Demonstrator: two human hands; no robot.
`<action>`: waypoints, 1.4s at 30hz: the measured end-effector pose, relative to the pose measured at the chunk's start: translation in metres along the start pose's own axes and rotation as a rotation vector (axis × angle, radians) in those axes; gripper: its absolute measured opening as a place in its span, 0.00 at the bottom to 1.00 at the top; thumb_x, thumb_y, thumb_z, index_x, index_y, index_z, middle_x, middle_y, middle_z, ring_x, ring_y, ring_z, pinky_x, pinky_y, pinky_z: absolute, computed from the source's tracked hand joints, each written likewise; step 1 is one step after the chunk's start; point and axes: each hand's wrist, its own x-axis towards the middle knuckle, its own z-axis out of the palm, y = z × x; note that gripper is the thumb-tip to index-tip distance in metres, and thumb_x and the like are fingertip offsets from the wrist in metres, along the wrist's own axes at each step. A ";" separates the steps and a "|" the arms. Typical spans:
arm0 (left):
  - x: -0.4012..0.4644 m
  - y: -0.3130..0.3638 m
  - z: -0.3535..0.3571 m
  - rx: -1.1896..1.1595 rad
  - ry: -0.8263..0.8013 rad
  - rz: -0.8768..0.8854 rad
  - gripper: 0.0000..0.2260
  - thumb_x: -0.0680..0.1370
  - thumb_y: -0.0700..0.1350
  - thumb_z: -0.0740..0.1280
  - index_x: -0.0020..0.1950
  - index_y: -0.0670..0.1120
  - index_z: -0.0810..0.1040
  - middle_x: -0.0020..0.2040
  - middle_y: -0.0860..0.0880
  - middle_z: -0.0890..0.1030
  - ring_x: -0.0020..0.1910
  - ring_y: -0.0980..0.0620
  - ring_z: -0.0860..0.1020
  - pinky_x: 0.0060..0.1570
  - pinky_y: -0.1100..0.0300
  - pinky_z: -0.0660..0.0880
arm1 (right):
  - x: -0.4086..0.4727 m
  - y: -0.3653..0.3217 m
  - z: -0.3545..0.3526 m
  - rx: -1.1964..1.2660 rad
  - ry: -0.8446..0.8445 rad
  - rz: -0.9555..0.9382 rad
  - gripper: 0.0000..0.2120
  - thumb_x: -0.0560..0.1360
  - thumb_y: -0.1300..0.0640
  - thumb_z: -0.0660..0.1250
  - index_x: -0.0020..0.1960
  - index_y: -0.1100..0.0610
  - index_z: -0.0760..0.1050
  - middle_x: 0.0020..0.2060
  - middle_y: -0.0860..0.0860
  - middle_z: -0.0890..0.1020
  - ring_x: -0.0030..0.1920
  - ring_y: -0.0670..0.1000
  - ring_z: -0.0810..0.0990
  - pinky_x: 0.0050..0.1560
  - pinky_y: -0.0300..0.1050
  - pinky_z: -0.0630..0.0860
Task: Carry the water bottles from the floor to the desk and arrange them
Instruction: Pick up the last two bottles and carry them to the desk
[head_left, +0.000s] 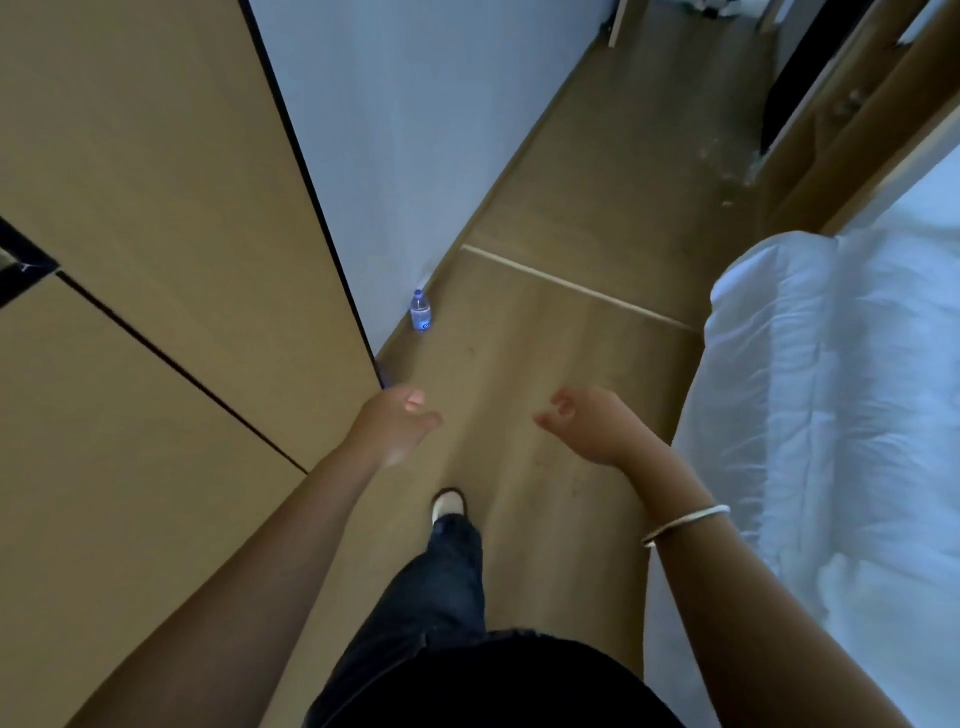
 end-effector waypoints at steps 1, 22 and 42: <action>0.021 0.009 -0.003 -0.007 0.003 0.000 0.22 0.74 0.47 0.70 0.66 0.41 0.72 0.62 0.44 0.76 0.58 0.47 0.76 0.50 0.61 0.70 | 0.022 -0.005 -0.009 0.002 -0.008 -0.005 0.25 0.77 0.45 0.61 0.68 0.57 0.67 0.63 0.55 0.75 0.63 0.55 0.74 0.62 0.48 0.70; 0.341 0.111 -0.108 -0.052 0.165 -0.243 0.18 0.75 0.48 0.68 0.62 0.41 0.73 0.63 0.44 0.76 0.60 0.45 0.75 0.59 0.55 0.70 | 0.417 -0.127 -0.133 -0.098 -0.328 -0.180 0.17 0.77 0.49 0.63 0.61 0.58 0.72 0.55 0.50 0.75 0.60 0.53 0.73 0.63 0.46 0.67; 0.499 0.072 -0.042 -0.389 0.404 -0.864 0.19 0.72 0.46 0.71 0.57 0.35 0.74 0.52 0.37 0.79 0.54 0.39 0.77 0.49 0.54 0.71 | 0.688 -0.144 -0.138 -0.663 -0.705 -0.443 0.18 0.75 0.43 0.62 0.57 0.55 0.73 0.56 0.49 0.78 0.53 0.50 0.76 0.51 0.44 0.71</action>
